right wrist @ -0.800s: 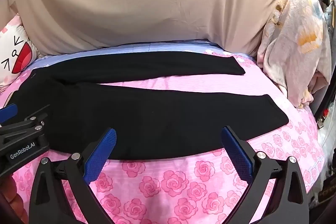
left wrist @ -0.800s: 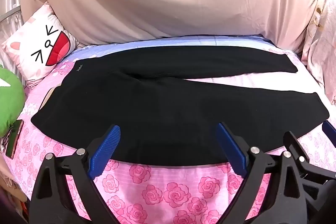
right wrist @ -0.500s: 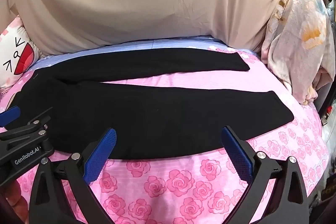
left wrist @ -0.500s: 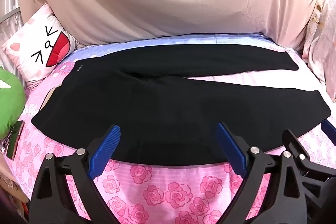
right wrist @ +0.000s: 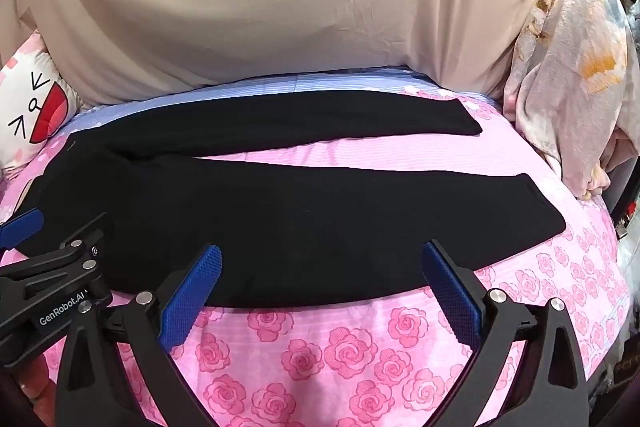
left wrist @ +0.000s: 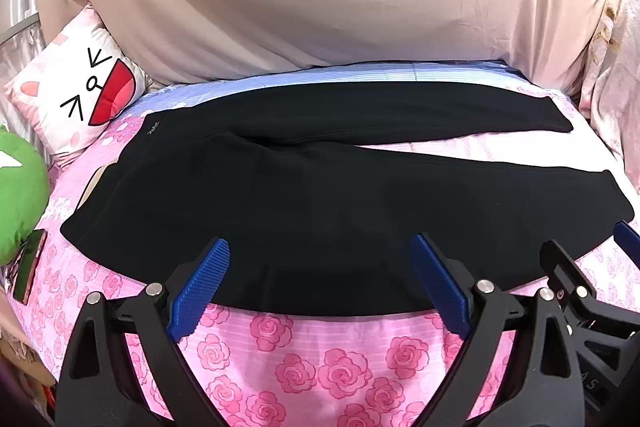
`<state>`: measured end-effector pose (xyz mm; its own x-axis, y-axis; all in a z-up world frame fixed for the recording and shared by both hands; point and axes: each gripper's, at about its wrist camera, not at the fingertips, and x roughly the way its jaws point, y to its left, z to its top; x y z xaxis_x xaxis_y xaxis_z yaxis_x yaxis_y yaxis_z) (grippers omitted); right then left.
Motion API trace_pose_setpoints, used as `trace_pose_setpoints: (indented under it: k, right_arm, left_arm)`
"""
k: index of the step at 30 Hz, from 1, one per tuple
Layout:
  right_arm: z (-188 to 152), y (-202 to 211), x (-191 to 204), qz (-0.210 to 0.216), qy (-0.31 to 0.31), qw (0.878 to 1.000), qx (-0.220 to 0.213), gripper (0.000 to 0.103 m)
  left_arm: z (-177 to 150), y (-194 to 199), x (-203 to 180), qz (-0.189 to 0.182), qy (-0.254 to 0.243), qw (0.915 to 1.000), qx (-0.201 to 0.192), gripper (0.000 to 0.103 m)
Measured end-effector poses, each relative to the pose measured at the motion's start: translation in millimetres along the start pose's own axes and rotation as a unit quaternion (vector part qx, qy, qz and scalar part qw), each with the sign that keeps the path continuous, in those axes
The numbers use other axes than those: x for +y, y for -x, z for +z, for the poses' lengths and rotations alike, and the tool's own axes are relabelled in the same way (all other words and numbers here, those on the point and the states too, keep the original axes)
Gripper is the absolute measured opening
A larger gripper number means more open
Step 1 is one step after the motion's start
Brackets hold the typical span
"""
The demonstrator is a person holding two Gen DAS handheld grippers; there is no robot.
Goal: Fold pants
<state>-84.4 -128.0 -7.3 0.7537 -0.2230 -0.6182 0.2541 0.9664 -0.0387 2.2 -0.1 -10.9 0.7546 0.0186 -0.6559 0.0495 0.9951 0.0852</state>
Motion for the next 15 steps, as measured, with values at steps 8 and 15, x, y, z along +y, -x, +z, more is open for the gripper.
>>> trace_pose_setpoints:
  k: [8, 15]
  right_arm:
    - [1.1, 0.6, 1.3, 0.001, 0.003, 1.0, 0.001, 0.098]
    - [0.5, 2.3, 2.7, 0.0, 0.004, 1.0, -0.001, 0.098]
  left_arm:
    - [-1.4, -0.2, 3.5, 0.002, 0.0, 1.0, -0.001, 0.09]
    - [-1.2, 1.8, 5.1, 0.002, -0.001, 1.0, -0.001, 0.09]
